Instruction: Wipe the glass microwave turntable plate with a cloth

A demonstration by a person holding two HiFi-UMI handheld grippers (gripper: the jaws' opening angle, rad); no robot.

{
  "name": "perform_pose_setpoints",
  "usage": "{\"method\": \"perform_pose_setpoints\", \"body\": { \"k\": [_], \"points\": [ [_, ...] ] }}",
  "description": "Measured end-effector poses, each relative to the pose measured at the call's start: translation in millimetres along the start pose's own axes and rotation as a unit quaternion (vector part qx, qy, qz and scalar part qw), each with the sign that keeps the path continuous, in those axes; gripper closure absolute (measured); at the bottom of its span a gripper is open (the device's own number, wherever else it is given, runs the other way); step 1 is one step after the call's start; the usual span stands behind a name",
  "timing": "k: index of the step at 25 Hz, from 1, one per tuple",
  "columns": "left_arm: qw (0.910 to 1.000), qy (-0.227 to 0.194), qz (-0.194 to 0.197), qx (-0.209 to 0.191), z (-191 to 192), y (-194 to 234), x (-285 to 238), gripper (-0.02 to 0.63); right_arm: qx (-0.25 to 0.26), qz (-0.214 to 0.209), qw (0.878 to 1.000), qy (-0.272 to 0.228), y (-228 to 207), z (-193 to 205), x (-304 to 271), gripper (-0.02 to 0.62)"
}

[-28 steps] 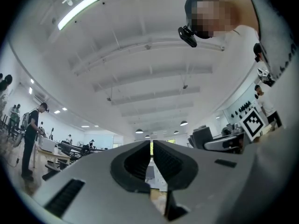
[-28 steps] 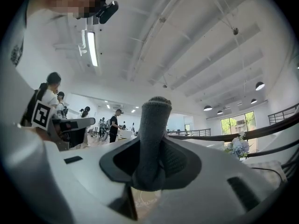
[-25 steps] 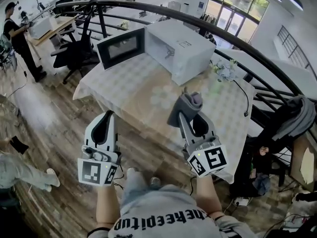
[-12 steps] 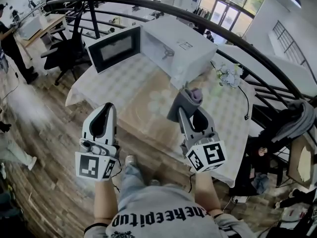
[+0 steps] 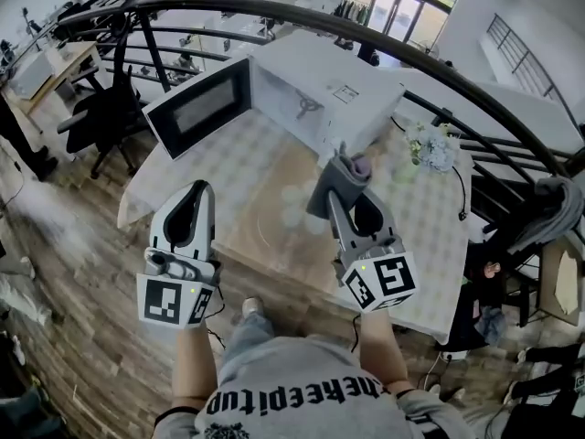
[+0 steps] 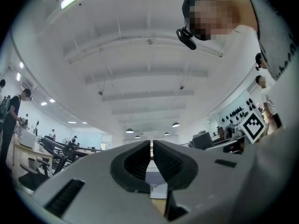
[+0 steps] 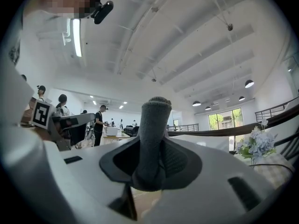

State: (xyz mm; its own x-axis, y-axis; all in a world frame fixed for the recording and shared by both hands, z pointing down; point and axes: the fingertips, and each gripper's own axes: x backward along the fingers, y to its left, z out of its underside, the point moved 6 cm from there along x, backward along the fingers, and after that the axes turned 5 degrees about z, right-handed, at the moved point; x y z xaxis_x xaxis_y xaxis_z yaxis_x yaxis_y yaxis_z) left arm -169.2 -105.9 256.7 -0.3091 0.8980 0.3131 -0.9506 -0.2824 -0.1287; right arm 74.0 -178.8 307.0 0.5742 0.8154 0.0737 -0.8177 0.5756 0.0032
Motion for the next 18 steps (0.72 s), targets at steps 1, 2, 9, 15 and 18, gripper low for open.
{"method": "perform_pose_setpoints", "body": {
  "k": [1,2,9,15,18],
  "points": [
    [1.0000,0.001,0.006,0.003,2.8,5.1,-5.1,0.588,-0.002,0.006,1.000,0.007,-0.4,2.9,-5.5,0.475],
    [0.9999,0.001,0.011,0.005,5.3,10.2,-10.0,0.588,-0.004,0.011,1.000,0.015,-0.3,5.8,-11.4,0.474],
    [0.9991,0.003,0.039,0.019,20.9,43.6,-33.2,0.588,-0.055,0.019,0.995,0.086,8.2,35.0,-49.8,0.474],
    [0.9980,0.008,0.055,0.029,41.9,69.6,-46.2,0.588,-0.092,0.025,0.986,0.137,20.3,71.4,-82.0,0.476],
    [0.9975,0.012,0.062,0.030,52.2,80.7,-52.5,0.588,-0.081,0.031,0.981,0.176,28.0,97.3,-96.4,0.472]
  ]
}}
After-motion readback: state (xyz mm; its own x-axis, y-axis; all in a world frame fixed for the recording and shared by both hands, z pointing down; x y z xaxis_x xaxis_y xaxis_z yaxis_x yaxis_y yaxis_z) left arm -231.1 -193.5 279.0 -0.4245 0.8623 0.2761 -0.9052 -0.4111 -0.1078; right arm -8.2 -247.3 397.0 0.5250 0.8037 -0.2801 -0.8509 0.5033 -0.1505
